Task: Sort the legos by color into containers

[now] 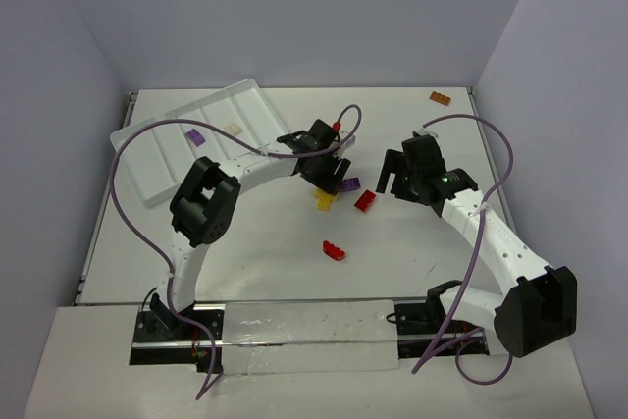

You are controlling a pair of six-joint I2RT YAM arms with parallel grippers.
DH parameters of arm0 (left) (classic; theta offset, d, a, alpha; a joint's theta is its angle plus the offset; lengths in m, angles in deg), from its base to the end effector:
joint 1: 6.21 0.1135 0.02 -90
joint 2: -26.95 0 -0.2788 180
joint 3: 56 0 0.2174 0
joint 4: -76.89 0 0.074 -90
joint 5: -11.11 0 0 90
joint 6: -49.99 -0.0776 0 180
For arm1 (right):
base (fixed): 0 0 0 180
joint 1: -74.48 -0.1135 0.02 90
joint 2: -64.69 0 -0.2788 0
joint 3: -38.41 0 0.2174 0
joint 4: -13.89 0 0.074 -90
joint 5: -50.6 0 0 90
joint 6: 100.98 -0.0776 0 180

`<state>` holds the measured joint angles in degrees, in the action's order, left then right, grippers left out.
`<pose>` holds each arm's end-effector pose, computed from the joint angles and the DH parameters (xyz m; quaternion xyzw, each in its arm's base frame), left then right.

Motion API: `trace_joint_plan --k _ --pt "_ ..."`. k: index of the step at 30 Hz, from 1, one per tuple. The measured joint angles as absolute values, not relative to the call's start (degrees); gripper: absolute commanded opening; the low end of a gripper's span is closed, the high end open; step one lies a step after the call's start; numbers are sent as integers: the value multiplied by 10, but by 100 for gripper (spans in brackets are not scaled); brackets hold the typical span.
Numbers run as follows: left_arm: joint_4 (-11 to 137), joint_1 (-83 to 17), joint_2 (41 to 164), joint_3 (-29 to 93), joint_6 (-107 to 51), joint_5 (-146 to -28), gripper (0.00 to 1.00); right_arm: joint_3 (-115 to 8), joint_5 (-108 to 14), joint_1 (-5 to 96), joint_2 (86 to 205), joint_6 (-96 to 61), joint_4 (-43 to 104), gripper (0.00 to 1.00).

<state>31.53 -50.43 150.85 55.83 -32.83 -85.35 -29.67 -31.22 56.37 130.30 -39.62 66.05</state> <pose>0.3303 -0.3337 0.1721 0.3194 0.9037 -0.1701 0.2288 0.2122 0.0578 0.2618 0.1104 0.9302 0.0749 0.3420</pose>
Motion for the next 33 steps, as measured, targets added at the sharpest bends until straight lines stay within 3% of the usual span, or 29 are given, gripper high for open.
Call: trace_joint_plan --k 6,21,33 --pt "325 -504 1499 524 -303 -854 77 -297 -316 564 1304 -396 660 89" --pt "353 -506 1375 390 -190 -845 84 -297 -333 564 1304 -400 660 89" --pt "348 -538 1350 389 -207 -730 70 -297 -341 564 1305 -401 659 89"
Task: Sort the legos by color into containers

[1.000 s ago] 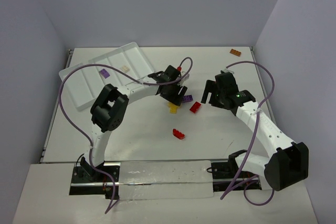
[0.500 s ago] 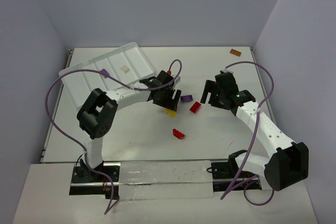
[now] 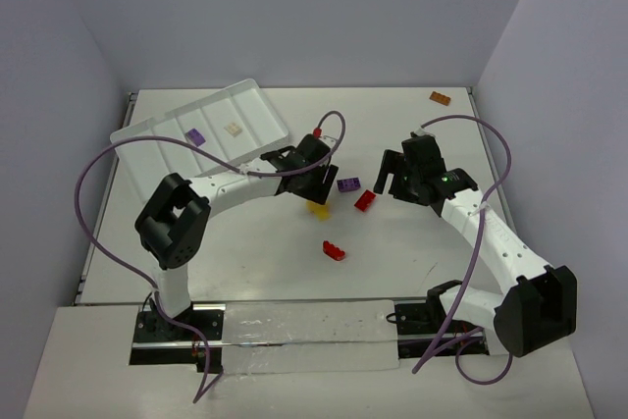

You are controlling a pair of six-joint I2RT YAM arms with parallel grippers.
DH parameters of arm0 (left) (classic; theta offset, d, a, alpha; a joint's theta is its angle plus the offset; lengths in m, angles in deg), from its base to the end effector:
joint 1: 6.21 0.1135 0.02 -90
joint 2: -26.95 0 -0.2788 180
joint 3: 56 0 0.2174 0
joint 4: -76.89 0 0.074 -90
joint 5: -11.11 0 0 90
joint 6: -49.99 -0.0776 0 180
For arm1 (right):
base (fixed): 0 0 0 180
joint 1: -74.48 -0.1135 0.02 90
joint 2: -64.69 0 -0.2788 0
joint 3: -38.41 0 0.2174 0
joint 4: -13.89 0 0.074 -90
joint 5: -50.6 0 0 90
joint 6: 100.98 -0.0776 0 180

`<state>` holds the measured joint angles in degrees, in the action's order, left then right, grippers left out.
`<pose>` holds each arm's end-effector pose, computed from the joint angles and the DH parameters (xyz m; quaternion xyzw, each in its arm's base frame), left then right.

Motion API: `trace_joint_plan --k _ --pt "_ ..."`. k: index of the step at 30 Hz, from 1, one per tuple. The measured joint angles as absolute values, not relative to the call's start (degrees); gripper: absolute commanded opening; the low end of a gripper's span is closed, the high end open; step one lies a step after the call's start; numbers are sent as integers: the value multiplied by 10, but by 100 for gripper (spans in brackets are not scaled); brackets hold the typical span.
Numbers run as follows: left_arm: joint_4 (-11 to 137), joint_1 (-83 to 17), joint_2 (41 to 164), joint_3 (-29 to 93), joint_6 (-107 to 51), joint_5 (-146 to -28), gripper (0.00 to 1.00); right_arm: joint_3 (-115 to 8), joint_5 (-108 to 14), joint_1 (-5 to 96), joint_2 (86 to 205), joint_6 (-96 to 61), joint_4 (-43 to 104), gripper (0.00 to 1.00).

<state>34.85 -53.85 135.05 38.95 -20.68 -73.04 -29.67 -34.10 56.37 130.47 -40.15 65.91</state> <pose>0.2785 -0.2937 0.2049 0.2182 0.9278 -0.1242 0.2760 0.2119 0.0618 0.2611 0.1062 0.9320 0.0982 0.3325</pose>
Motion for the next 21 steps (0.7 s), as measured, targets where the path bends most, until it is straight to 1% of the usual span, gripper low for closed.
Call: trace_joint_plan --k 8,13,21 --pt "346 -553 1382 395 -269 -703 68 -297 -342 564 1312 -401 659 89" --pt "341 -552 1411 429 -296 -708 68 -297 -343 564 1319 -401 659 89" --pt "333 -552 1433 448 -316 -718 61 -298 -342 564 1320 -401 657 89"
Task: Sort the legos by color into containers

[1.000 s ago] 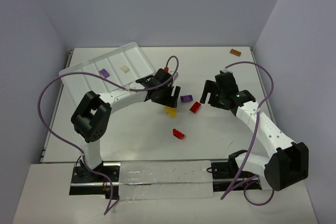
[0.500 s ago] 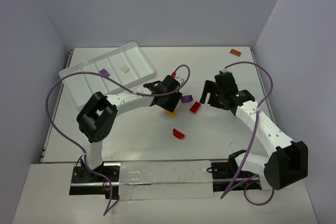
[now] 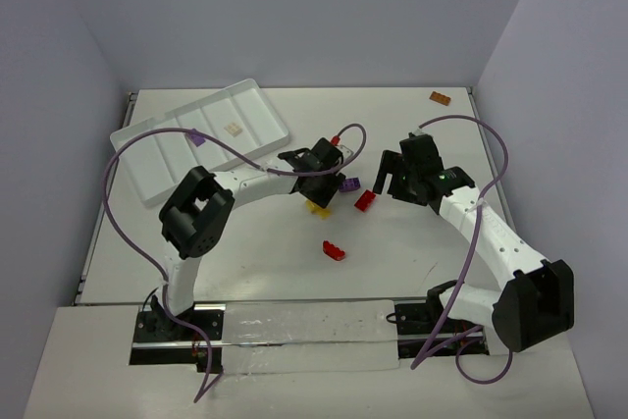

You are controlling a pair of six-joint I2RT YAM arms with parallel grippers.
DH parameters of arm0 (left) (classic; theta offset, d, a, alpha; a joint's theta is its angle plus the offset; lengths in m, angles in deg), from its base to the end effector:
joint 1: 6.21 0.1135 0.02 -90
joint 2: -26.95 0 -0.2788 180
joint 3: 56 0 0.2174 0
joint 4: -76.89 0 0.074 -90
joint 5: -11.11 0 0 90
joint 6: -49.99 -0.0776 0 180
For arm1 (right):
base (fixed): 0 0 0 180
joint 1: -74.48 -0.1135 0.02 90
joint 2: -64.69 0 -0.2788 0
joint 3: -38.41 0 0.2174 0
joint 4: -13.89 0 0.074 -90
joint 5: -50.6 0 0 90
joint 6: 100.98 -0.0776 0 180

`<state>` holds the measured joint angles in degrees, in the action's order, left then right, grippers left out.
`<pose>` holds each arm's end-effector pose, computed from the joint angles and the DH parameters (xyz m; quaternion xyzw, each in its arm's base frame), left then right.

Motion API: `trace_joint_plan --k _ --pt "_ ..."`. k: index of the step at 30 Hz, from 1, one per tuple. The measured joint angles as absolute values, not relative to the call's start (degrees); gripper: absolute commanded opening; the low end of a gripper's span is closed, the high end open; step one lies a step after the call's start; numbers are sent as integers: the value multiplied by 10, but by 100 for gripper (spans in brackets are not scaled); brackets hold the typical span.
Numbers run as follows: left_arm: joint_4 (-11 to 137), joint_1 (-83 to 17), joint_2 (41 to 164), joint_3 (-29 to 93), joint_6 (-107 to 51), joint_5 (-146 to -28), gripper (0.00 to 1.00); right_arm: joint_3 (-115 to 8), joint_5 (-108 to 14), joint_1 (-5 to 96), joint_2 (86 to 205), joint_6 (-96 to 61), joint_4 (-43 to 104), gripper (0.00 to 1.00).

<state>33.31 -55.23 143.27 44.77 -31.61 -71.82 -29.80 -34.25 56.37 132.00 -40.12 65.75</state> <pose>0.2896 -0.3188 0.1755 0.3186 0.9080 -0.0755 0.2615 0.2161 0.0634 0.2566 0.1054 0.9358 0.0950 0.3228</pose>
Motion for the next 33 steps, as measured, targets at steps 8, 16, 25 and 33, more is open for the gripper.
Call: trace_joint_plan --k 8,16,25,33 --pt "325 -554 1443 455 -319 -719 47 -298 -343 564 1320 -401 655 89" --pt "321 -558 1443 457 -317 -702 1 -298 -343 564 1320 -401 655 89" --pt "307 -545 1428 463 -287 -716 0 -308 -372 564 1320 -401 653 88" --pt "360 -479 1357 441 -127 -805 0 -313 -461 555 1320 -412 611 86"
